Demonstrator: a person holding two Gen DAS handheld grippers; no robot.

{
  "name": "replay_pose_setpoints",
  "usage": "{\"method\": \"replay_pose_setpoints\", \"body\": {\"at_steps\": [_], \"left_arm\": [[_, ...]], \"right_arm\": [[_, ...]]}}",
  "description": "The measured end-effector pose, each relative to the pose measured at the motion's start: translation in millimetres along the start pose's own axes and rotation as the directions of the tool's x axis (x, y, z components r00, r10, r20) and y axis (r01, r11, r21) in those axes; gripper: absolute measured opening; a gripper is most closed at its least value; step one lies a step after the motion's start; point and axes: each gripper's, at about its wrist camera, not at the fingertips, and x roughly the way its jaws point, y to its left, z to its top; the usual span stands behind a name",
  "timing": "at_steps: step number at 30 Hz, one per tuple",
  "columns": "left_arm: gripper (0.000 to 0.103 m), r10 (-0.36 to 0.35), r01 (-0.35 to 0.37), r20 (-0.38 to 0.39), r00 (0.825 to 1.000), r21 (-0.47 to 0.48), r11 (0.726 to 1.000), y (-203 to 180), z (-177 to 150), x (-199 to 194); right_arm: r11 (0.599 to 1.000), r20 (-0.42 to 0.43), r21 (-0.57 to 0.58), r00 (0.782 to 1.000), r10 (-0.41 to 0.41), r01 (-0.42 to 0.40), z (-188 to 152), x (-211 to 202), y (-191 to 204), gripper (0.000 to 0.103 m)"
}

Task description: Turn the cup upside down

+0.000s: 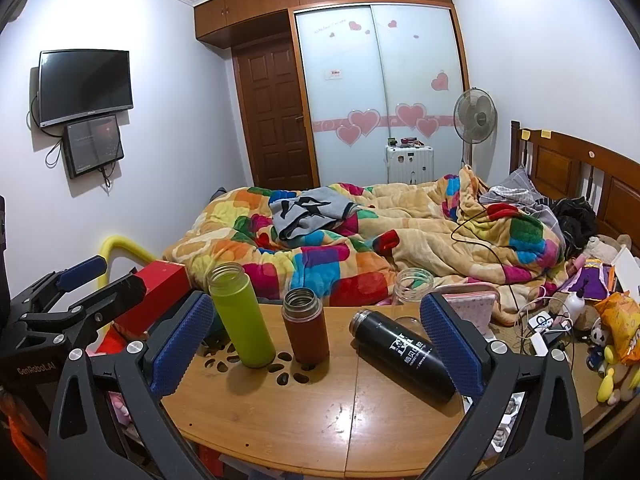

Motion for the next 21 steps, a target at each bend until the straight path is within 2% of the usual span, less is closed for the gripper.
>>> {"method": "replay_pose_setpoints", "body": {"at_steps": [13, 21], "left_arm": [[0.103, -0.014, 0.014, -0.007, 1.0, -0.014, 1.0, -2, 3, -1], [0.103, -0.009, 0.008, -0.04, 0.999, -0.013, 1.0, 4, -8, 21]], "right_arm": [[1.0, 0.0, -0.001, 1.0, 0.001, -0.001, -1, 2, 2, 0.103], [1.0, -0.013, -0.003, 1.0, -0.008, 0.008, -7, 6, -1, 0.103]]}}
